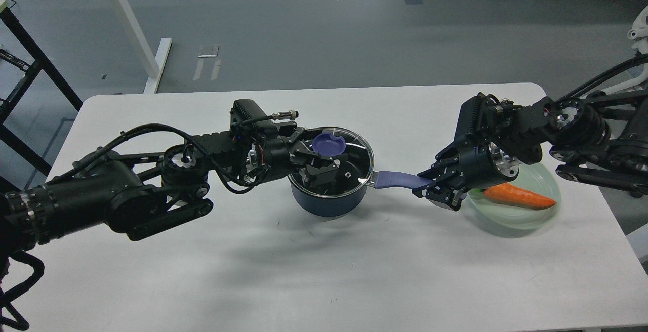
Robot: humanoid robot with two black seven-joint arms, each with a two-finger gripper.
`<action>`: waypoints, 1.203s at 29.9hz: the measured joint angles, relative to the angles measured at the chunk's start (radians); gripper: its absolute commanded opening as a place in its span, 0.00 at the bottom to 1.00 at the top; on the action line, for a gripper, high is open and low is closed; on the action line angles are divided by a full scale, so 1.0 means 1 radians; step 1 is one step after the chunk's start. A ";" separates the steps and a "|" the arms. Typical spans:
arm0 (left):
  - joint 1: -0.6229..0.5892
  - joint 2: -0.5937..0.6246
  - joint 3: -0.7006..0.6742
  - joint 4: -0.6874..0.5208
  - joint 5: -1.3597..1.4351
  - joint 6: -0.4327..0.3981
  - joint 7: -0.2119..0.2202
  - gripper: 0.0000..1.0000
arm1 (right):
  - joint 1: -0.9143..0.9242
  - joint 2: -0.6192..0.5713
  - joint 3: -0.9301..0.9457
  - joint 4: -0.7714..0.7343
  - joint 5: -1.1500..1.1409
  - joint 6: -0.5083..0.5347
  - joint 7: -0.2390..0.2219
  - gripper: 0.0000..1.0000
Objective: Open pot lid
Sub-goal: 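Grasp the purple knob of the glass lid with the left gripper, then lift the glass lid off the pot and carry it away with left gripper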
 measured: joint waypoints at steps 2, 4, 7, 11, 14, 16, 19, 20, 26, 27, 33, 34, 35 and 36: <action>0.000 0.000 0.000 0.000 0.000 0.000 0.000 0.85 | 0.000 0.002 0.000 0.000 0.000 0.000 0.000 0.21; 0.000 0.000 0.000 0.001 0.000 0.000 -0.001 0.85 | 0.000 0.006 0.000 -0.001 -0.001 0.000 0.000 0.21; 0.001 0.000 0.000 0.001 -0.001 0.000 -0.001 0.85 | 0.000 0.008 0.000 -0.001 -0.001 0.000 0.000 0.21; 0.002 -0.001 0.000 0.002 -0.003 0.000 -0.002 0.73 | 0.000 0.009 0.000 -0.001 -0.001 0.000 0.000 0.21; 0.002 -0.002 0.002 0.002 -0.001 0.000 -0.002 0.58 | 0.000 0.009 0.000 -0.001 -0.002 0.000 0.000 0.21; 0.002 -0.001 0.006 0.003 0.000 0.000 -0.001 0.51 | 0.000 0.009 0.000 -0.001 -0.002 0.000 0.000 0.21; 0.000 -0.001 0.008 0.004 0.001 0.001 0.000 0.48 | 0.000 0.009 0.000 -0.002 -0.002 0.000 0.000 0.21; -0.002 -0.002 0.009 0.004 0.001 0.001 0.000 0.48 | 0.001 0.009 0.000 -0.002 -0.002 0.000 0.000 0.22; -0.016 0.017 0.005 -0.009 -0.007 0.000 0.000 0.48 | 0.001 0.009 0.000 -0.003 -0.002 0.000 0.000 0.22; -0.020 0.030 0.004 -0.014 -0.008 0.000 -0.001 0.48 | 0.001 0.009 0.000 -0.003 -0.002 0.000 0.000 0.22; -0.035 0.166 -0.013 -0.093 -0.047 -0.001 -0.003 0.48 | 0.001 0.009 0.000 -0.004 0.000 0.000 0.000 0.22; -0.038 0.204 -0.017 -0.116 -0.069 -0.001 -0.003 0.48 | 0.001 0.008 0.000 -0.004 0.000 0.000 0.000 0.22; -0.041 0.237 -0.022 -0.137 -0.089 -0.001 -0.002 0.48 | 0.001 0.007 0.000 -0.003 0.000 0.000 0.000 0.22; -0.043 0.287 -0.027 -0.168 -0.118 -0.001 -0.002 0.48 | 0.001 0.007 0.000 -0.003 0.000 0.000 0.000 0.22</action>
